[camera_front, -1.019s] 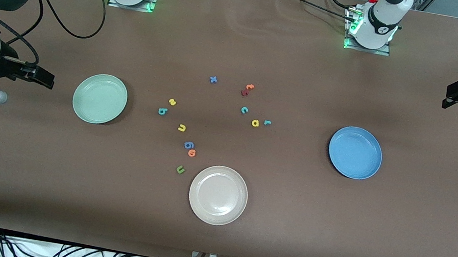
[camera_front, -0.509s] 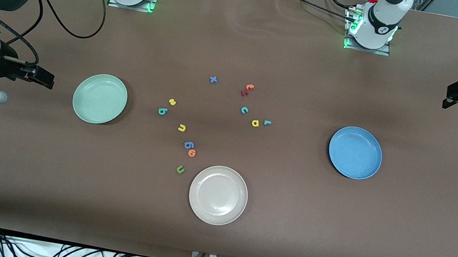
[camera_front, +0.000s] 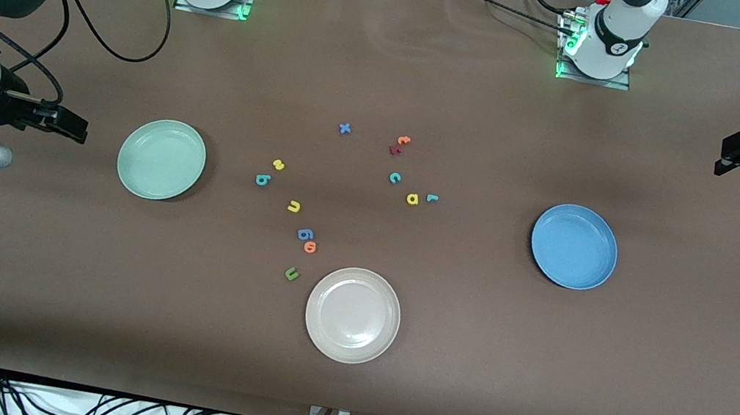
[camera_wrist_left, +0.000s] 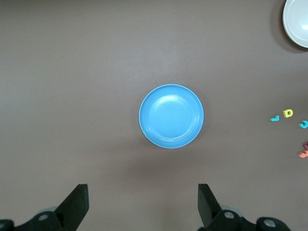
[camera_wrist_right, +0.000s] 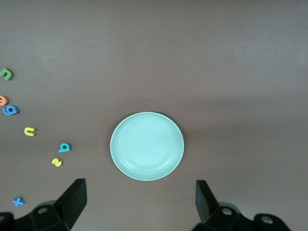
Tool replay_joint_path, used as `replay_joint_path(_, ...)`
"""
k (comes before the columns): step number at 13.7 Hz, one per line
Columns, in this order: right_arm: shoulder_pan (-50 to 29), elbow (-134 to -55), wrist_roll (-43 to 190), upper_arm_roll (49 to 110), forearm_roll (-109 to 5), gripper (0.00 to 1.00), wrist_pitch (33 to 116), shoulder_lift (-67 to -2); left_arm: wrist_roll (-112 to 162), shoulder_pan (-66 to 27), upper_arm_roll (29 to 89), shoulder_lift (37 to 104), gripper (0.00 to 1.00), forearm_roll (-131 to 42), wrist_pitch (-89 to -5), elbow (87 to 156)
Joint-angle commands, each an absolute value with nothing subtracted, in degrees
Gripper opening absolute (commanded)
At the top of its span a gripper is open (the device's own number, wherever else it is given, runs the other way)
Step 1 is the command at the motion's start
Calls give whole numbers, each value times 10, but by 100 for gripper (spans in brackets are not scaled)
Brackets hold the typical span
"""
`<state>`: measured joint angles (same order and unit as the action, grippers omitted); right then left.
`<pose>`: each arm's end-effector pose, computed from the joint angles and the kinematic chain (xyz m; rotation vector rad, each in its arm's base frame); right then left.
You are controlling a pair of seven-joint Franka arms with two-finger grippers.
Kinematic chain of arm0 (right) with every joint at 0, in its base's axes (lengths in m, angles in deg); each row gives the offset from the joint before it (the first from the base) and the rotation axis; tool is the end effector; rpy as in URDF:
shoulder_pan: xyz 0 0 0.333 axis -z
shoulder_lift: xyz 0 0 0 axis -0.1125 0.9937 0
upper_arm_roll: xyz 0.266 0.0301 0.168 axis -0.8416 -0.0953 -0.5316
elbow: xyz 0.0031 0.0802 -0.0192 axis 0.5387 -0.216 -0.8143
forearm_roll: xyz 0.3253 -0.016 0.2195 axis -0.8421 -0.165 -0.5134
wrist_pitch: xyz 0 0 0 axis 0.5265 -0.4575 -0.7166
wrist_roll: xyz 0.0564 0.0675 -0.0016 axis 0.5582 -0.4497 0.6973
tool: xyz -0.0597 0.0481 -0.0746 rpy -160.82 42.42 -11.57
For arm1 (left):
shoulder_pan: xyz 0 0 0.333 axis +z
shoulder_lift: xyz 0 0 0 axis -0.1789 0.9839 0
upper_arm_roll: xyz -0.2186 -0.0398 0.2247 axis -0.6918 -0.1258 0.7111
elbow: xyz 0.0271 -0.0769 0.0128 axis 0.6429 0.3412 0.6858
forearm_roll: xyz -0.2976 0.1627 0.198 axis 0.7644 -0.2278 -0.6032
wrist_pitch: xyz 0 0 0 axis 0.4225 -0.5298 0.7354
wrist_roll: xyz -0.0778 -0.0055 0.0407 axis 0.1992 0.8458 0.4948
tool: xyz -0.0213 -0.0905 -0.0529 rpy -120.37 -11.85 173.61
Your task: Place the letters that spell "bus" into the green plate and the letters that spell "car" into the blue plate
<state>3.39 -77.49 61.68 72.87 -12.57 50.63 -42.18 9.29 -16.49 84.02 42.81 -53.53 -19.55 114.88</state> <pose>0.6322 0.0408 0.5328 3.0913 -0.0719 -0.1455 0.5430 0.0066 0.6159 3.1273 -0.2365 -0.0424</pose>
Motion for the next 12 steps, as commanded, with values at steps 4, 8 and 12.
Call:
replay_joint_path(4,38,-777,624,724,-127,100,501,-424,79,-167,843,422,100,-530,-200,1156)
replay_joint_path(8,39,-777,624,724,-127,100,501,-424,77,-167,842,422,100,-530,-200,1155)
replay_joint_path(12,39,-778,624,725,-127,100,501,-424,77,-168,841,423,100,-531,-200,1154)
